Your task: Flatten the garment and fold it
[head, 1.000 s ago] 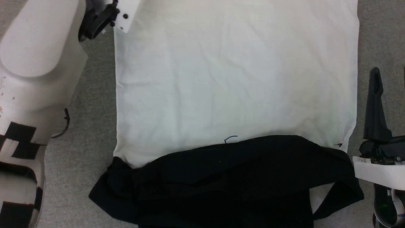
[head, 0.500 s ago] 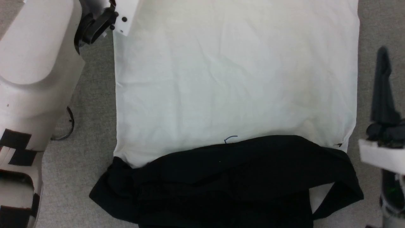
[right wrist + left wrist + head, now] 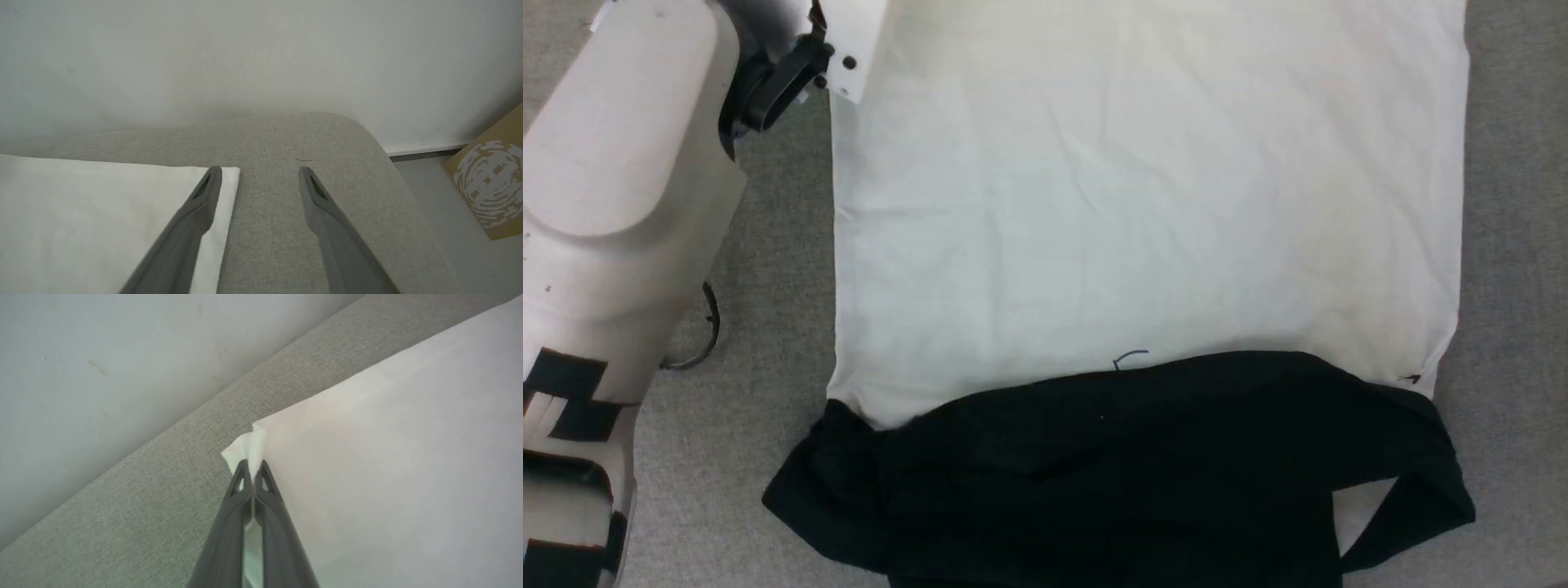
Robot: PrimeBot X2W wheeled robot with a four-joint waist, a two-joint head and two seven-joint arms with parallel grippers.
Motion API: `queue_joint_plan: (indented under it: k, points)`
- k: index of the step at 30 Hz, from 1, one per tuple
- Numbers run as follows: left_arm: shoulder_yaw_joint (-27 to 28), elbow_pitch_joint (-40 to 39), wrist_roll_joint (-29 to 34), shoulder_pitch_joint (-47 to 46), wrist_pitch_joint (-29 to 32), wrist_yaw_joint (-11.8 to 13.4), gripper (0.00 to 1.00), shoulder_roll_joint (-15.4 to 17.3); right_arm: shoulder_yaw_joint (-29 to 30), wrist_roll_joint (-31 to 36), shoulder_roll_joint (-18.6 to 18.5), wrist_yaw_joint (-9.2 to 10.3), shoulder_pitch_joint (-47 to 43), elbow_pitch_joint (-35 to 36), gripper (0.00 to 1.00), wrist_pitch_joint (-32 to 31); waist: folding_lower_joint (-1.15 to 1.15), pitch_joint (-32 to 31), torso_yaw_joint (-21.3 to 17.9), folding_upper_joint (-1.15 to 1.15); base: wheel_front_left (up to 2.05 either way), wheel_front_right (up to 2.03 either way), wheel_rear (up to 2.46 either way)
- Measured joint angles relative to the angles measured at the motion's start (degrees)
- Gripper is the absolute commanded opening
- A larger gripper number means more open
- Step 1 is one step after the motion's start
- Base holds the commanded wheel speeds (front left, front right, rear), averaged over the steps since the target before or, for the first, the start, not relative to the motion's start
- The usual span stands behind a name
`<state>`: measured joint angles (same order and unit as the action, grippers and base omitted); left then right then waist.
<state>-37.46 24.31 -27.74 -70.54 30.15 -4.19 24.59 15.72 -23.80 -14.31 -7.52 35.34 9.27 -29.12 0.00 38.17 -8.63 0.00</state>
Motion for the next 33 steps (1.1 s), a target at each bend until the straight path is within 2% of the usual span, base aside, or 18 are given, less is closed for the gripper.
queue_joint_plan:
  k: [6,12,20,30,31,33]
  points:
    - [-0.1,-1.2,0.0,0.0,-0.1,0.3,0.0,0.0,1.1,0.5,-1.6,0.0,4.5,-8.1,1.0,-7.1,0.0,1.3,0.9,0.0,0.0,0.0,0.0]
    - [-0.3,-2.2,-0.1,0.0,-0.2,0.3,0.0,-0.1,-2.4,0.6,-1.5,0.0,7.3,-11.5,1.0,-10.2,0.0,2.7,1.8,0.0,0.0,0.0,0.0]
    - [-0.6,-3.5,-0.1,-1.0,-0.7,0.3,0.0,-0.6,-3.9,3.3,-1.5,0.0,11.0,-14.6,1.0,-10.1,0.0,4.4,3.2,0.0,0.0,0.0,0.0]
    - [-1.0,-4.0,-0.5,-1.9,-2.2,0.3,0.0,-1.3,-1.8,6.1,-0.9,0.0,13.4,-18.2,1.0,-9.1,-0.01,6.0,4.8,0.0,0.0,0.0,0.0]
    - [-1.1,-4.0,-0.5,-2.0,-2.3,0.3,0.0,-1.3,-1.7,6.3,-0.8,0.0,13.6,-18.3,0.79,-9.0,0.0,6.1,4.9,0.0,0.0,0.0,0.0]
    - [-1.2,-4.0,-0.5,-2.3,-2.5,0.3,0.0,-1.4,-1.4,6.7,-0.7,0.0,14.0,-18.6,0.0,-8.6,0.0,6.2,5.1,0.0,0.0,0.0,0.0]
